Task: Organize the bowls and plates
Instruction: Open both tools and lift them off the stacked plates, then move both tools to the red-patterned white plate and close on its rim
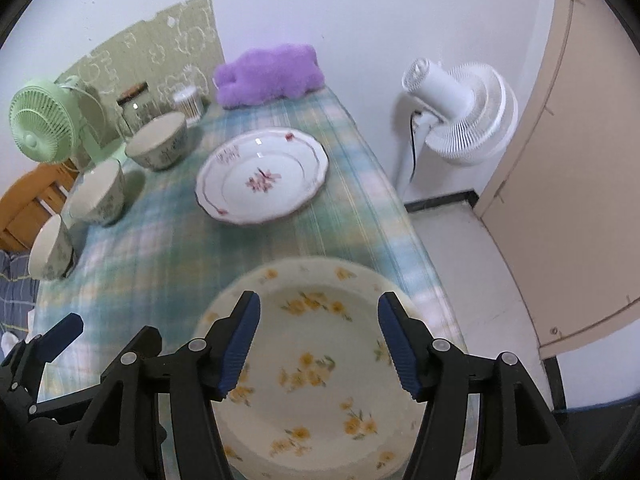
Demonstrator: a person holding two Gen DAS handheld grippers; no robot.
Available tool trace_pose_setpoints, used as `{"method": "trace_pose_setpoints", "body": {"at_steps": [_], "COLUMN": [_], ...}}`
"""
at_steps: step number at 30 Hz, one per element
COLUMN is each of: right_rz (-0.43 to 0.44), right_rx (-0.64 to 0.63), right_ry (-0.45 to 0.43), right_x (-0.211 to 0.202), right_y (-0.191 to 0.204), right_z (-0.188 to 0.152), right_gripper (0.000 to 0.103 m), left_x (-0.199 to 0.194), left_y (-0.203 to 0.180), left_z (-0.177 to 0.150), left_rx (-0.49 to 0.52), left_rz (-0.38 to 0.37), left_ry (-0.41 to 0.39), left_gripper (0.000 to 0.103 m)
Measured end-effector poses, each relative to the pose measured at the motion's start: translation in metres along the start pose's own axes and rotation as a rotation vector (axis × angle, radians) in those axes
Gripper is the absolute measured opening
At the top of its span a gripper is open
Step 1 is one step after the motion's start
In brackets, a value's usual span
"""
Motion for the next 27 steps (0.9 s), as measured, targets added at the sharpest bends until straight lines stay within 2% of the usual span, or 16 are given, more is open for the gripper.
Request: {"method": "trace_pose_setpoints", "body": {"at_steps": [5, 10, 14, 19, 27], "right_rz": [0.003, 0.024, 0.042, 0.051, 0.033], "right_rx": [0.012, 0.015, 0.0, -0.029, -0.008], "right_ry": [-0.036, -0.055, -0.062, -0.062, -0.023], "right_x": [-0.004, 0.008, 0.03, 0.064, 0.122], "right_y": [0.008, 0.01, 0.01, 0.012, 0.001], "right_z": [0.023, 0.056, 0.086, 0.119, 0.148], "right_gripper": [0.065, 0.065, 0.065, 0.065, 0.065], "left_x": [-0.002, 0.014, 0.034, 0.067, 0.121], "left_y": [0.003, 0.0, -0.004, -0.014, -0.025], "left_z": [0.025, 0.059, 0.084, 0.111, 0.135], "left_rx": [-0.006, -0.014, -0.031, -0.067, -0.071], "left_rz": [0.006, 0.021, 0.046, 0.074, 0.093], "left_ry": [-0.037, -0.062, -0.079, -0.051, -0.015], "left_gripper": [0.094, 0.093, 0.093, 0.091, 0.088]}}
Point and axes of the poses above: each gripper's, at about its wrist camera, not at the fingertips, and x roughly the way its jaws point, y to its left, z to its top, the point moved 1 cm from there along x, roughly the way its jaws point, and after that the axes turned 3 degrees about y, right-handed, at the moved point
